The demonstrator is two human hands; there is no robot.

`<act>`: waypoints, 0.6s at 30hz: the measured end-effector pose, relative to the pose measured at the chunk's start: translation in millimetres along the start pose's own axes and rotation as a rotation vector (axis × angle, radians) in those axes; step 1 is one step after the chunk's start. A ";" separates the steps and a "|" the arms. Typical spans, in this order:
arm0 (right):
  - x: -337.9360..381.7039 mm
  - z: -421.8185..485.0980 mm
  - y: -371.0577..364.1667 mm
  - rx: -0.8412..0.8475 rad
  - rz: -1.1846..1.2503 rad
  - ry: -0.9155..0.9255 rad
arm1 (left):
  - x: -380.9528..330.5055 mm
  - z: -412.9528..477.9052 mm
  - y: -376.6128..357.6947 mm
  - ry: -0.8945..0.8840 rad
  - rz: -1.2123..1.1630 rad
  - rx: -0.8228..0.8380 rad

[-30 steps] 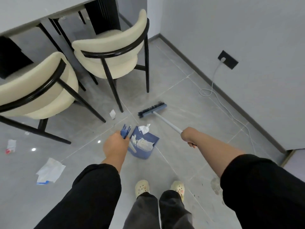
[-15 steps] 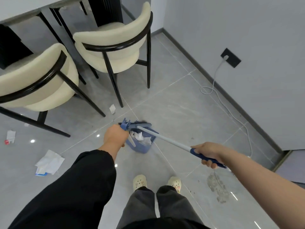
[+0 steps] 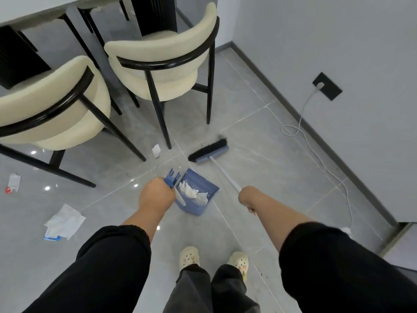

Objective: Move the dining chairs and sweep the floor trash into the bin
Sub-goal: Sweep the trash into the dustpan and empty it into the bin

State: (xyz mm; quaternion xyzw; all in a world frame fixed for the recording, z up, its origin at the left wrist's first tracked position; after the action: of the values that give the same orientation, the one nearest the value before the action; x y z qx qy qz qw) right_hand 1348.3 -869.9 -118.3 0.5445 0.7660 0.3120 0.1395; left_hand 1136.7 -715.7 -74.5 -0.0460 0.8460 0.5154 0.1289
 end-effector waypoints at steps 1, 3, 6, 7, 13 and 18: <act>-13.8 -9.1 -10.6 0.054 0.044 -0.045 | -2.2 -0.3 0.0 -0.003 0.000 0.016; -49.1 -26.4 -20.9 0.144 0.078 -0.161 | -4.6 -1.1 2.9 -0.018 -0.002 0.012; -95.4 -46.0 -2.8 0.185 0.320 -0.299 | -5.5 -0.7 9.4 -0.020 0.019 -0.004; -100.9 -57.0 9.9 0.184 0.400 -0.297 | -6.8 -1.3 11.9 -0.026 0.030 0.003; -69.5 -39.8 51.8 -0.063 0.356 -0.143 | -10.1 -12.8 17.4 -0.113 0.147 0.049; -46.9 7.8 14.9 0.014 0.233 -0.227 | -6.1 -16.1 16.0 -0.118 0.169 0.014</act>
State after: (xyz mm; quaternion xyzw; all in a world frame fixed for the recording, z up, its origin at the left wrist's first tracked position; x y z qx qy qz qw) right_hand 1381.0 -907.5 -120.7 0.6622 0.6793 0.2570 0.1843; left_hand 1136.5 -722.8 -52.1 0.0571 0.8414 0.5202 0.1350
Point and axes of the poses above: each hand's wrist, its own z-axis towards the middle knuckle, its own y-axis out of the back of the hand, x = y × z, the point moved 3 cm from there along z, towards the middle knuckle, and after that the axes turned 14 degrees about -x, right-handed, at the moved point
